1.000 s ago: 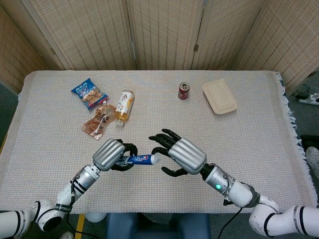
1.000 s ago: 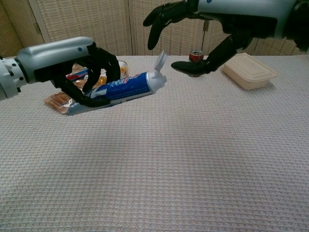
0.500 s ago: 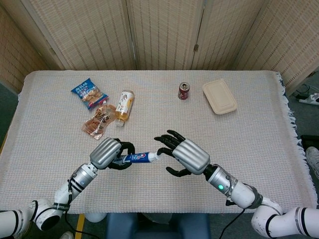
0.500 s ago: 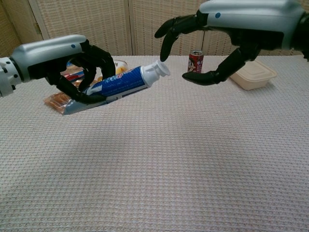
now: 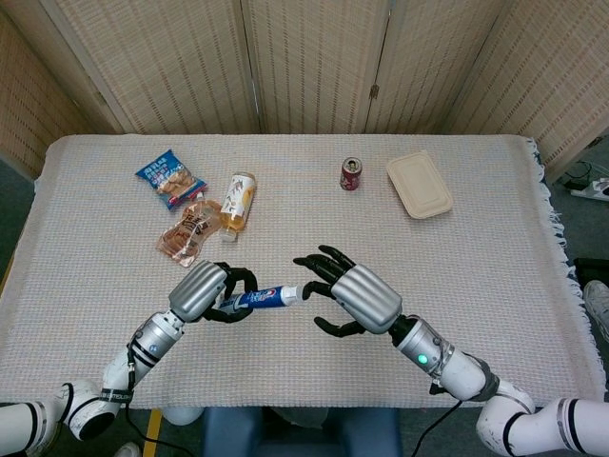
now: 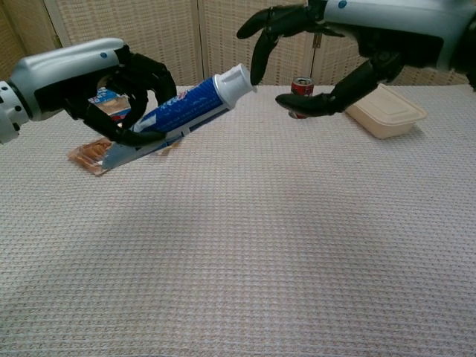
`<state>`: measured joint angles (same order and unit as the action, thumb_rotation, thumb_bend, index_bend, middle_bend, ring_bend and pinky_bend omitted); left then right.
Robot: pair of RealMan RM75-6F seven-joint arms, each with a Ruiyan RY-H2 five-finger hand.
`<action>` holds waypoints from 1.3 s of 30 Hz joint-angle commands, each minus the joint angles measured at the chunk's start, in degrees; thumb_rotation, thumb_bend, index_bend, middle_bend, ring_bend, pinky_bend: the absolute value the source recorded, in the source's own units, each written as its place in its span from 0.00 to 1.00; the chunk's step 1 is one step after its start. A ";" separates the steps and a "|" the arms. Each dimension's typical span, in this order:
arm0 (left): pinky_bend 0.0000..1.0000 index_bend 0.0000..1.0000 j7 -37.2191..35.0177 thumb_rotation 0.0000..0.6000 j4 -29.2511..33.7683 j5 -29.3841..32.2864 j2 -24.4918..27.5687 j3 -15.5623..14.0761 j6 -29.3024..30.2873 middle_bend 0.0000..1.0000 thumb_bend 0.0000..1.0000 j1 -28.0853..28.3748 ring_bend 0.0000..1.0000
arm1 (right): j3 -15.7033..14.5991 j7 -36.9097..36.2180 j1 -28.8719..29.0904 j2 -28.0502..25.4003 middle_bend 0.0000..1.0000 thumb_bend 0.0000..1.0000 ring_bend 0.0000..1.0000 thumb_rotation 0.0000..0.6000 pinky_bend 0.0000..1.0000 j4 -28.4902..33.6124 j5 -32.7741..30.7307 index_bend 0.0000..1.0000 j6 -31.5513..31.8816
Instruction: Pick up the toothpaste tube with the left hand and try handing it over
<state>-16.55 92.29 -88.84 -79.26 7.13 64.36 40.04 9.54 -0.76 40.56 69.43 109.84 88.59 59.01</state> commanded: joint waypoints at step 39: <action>0.54 0.74 -9.30 1.00 -2.25 -1.56 -6.40 0.61 5.07 0.81 0.84 -0.03 0.71 | 4.45 -10.63 6.41 6.09 0.00 0.04 0.00 0.28 0.00 1.04 -8.23 0.00 -3.41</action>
<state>-25.81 90.02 -90.42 -85.66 7.72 69.41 40.02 13.93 -11.48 46.86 75.12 111.17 80.52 55.45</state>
